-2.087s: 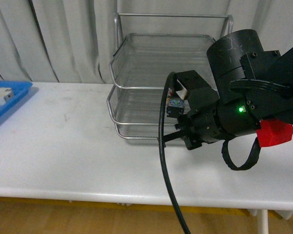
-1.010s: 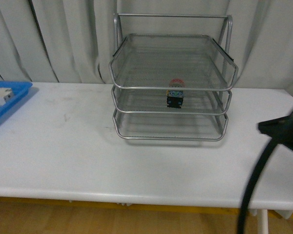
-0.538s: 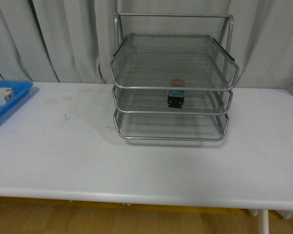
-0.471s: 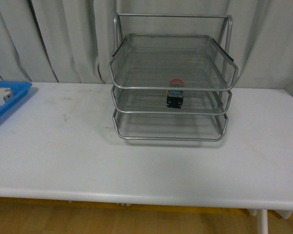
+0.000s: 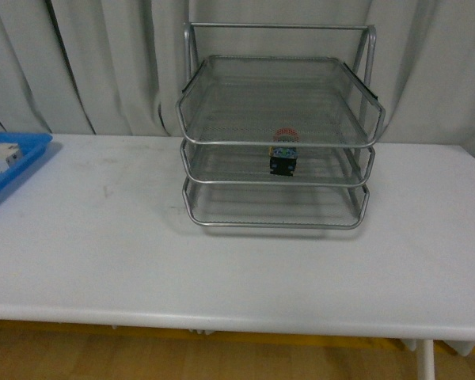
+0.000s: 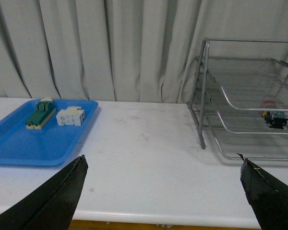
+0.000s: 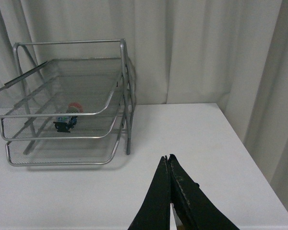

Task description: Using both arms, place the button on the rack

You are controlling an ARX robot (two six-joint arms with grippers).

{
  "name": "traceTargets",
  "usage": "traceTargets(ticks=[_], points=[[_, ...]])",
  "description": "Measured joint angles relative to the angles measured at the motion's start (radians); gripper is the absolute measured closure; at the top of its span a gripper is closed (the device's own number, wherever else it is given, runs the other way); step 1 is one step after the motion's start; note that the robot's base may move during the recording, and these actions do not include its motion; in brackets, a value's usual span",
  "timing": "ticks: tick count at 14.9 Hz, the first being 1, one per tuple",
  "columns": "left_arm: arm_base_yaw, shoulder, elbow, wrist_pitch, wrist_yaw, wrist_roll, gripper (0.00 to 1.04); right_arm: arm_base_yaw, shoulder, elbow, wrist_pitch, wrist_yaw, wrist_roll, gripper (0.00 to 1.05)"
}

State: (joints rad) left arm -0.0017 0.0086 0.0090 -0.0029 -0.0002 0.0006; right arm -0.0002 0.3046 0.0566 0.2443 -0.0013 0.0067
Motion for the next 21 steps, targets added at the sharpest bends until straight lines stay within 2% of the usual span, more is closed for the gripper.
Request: traceTargets(ticks=[7,8,9,18,19,21], points=[[0.0,0.0,0.0,0.0,0.0,0.0,0.07,0.0,-0.129,-0.046,-0.063,0.0,-0.001,1.03],[0.0,0.0,0.0,0.0,0.0,0.0,0.07,0.0,-0.167,-0.045,-0.122,0.001,0.0,1.03],[0.0,0.0,0.0,0.0,0.0,0.0,0.07,0.0,-0.26,-0.045,-0.251,0.002,-0.001,1.03],[0.0,0.0,0.0,0.0,0.0,0.0,0.07,0.0,-0.301,-0.045,-0.248,0.002,-0.001,1.03],[0.0,0.0,0.0,0.0,0.0,0.0,0.07,0.0,-0.301,-0.045,-0.248,0.002,-0.003,0.96],[0.0,0.0,0.0,0.0,0.0,0.0,0.07,0.0,-0.301,-0.045,-0.248,0.002,-0.003,0.7]])
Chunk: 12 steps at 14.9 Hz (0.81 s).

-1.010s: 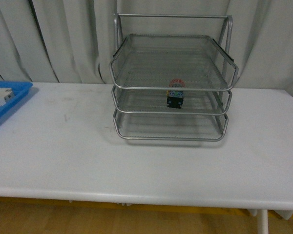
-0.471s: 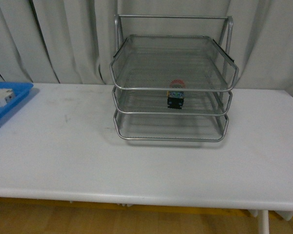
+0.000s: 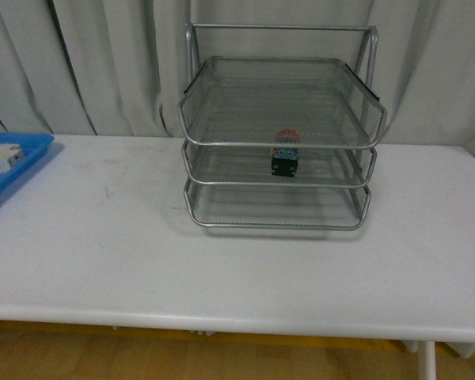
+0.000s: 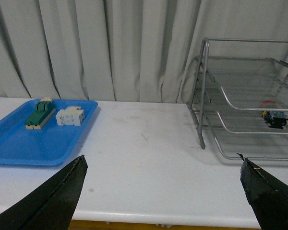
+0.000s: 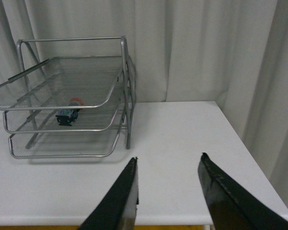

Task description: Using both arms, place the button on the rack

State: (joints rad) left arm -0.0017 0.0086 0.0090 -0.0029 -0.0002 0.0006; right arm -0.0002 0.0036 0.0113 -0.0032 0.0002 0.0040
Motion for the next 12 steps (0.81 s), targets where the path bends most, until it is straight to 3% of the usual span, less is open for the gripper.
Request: traceTargets(ticks=[5,12], points=[[0.0,0.0,0.0,0.0,0.0,0.0,0.07,0.0,0.0,0.0,0.0,0.0,0.0,0.09],[0.0,0.0,0.0,0.0,0.0,0.0,0.07,0.0,0.0,0.0,0.0,0.0,0.0,0.06]])
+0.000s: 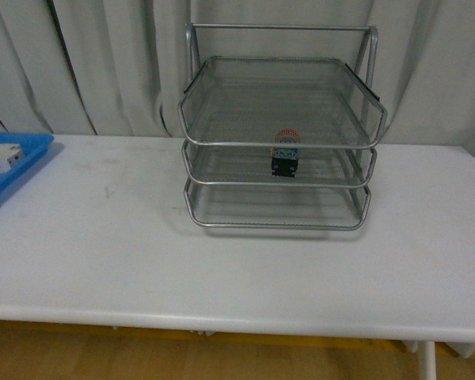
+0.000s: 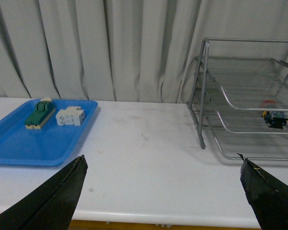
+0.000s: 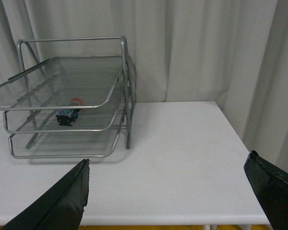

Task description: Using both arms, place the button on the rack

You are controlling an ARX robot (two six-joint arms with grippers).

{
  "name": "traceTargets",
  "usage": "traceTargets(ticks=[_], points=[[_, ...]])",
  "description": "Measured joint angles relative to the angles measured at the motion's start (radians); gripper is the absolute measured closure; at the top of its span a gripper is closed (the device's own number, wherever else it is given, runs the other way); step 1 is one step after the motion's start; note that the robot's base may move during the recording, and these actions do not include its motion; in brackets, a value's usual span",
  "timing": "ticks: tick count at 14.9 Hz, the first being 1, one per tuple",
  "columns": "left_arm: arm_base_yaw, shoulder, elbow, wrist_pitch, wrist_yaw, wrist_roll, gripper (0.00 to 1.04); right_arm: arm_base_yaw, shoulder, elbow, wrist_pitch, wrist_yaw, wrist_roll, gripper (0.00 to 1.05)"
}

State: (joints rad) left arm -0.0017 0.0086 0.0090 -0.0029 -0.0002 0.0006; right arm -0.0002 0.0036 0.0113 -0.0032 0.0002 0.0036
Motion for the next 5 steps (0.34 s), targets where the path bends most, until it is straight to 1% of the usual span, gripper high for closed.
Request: traceTargets(ticks=[5], points=[[0.0,0.0,0.0,0.0,0.0,0.0,0.07,0.0,0.0,0.0,0.0,0.0,0.0,0.06]])
